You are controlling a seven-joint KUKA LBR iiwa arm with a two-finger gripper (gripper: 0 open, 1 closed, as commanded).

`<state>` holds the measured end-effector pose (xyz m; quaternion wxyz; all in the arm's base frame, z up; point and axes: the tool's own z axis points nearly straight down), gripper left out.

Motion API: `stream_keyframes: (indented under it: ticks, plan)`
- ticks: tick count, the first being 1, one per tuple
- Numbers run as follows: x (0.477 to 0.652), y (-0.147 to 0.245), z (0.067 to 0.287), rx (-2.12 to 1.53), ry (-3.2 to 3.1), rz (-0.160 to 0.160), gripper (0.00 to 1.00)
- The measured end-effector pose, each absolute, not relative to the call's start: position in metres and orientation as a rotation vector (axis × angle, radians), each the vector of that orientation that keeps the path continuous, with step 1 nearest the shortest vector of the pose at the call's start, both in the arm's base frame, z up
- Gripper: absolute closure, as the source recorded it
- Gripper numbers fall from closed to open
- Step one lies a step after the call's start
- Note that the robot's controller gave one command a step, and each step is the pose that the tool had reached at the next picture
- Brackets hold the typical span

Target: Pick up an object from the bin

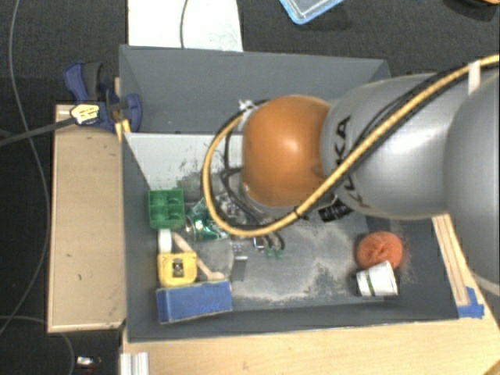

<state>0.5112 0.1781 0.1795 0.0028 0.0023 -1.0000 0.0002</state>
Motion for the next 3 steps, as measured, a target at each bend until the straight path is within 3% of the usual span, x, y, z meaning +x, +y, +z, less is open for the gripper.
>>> stream_keyframes:
  ticks: [1,2,3]
  plan:
    - [0.513,0.177,0.184,-0.003,-3.144,-0.002,0.0]
    - [0.562,0.158,0.117,0.176,-3.145,-0.004,0.0]
    - [0.58,0.156,0.116,0.185,-3.14,-0.004,0.0]
